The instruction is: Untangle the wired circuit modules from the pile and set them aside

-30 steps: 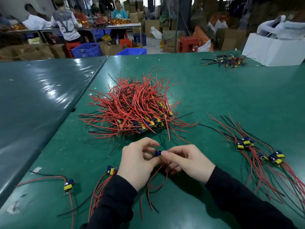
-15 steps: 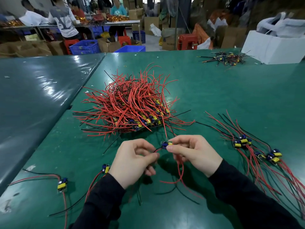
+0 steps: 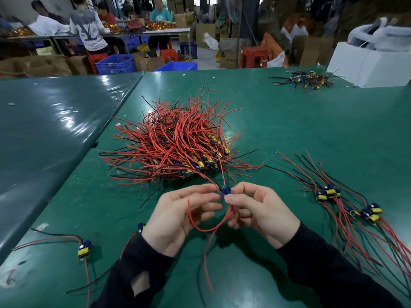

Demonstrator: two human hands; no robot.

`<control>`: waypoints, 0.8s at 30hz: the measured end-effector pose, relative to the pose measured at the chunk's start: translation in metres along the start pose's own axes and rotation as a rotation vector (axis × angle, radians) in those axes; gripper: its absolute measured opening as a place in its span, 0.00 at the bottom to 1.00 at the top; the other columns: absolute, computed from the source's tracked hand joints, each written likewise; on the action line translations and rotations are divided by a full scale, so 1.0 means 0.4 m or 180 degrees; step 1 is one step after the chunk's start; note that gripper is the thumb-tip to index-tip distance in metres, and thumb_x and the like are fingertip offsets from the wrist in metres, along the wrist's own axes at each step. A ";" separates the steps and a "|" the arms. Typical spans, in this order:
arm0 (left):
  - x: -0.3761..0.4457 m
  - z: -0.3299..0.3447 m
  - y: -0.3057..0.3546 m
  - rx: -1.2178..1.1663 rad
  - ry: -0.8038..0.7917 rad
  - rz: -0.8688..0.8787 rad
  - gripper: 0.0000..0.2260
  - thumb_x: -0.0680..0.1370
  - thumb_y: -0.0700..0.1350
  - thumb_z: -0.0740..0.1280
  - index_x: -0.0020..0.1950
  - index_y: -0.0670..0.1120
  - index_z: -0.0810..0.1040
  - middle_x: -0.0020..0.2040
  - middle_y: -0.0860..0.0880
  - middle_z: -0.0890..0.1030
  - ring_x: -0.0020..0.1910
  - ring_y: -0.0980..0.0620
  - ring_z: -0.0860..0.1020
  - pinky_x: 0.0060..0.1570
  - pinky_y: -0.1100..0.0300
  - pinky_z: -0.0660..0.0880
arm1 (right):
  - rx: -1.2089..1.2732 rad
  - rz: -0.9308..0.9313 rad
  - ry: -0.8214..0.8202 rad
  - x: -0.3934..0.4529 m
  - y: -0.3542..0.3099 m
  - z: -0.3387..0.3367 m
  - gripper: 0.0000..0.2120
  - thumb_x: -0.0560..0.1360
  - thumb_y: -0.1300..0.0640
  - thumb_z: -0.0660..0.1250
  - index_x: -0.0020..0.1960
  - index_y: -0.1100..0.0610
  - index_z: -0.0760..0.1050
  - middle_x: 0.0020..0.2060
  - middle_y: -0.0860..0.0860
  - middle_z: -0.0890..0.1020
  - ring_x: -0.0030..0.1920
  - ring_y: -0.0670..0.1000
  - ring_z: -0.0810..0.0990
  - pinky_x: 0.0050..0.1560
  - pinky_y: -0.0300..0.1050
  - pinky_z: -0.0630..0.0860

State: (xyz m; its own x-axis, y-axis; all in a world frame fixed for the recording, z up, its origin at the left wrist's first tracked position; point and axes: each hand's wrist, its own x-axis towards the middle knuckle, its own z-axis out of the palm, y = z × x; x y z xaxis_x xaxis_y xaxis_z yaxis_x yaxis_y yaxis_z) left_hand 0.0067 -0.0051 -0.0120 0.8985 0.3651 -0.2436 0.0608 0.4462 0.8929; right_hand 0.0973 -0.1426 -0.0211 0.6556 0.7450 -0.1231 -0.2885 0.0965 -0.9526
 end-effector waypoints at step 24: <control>-0.008 0.016 -0.005 -0.0124 0.0895 0.0854 0.05 0.65 0.39 0.70 0.38 0.40 0.84 0.34 0.39 0.83 0.34 0.49 0.83 0.35 0.63 0.79 | -0.1171 -0.0391 -0.0435 -0.018 0.023 0.003 0.09 0.71 0.65 0.72 0.39 0.56 0.73 0.27 0.49 0.81 0.26 0.46 0.77 0.28 0.35 0.71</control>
State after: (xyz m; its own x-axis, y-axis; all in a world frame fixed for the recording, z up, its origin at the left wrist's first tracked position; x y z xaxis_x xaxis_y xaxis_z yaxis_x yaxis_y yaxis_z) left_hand 0.0067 -0.0125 -0.0106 0.7258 0.6802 -0.1025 -0.1815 0.3331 0.9253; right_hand 0.0891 -0.1461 -0.0288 0.5637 0.8259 0.0124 0.0713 -0.0337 -0.9969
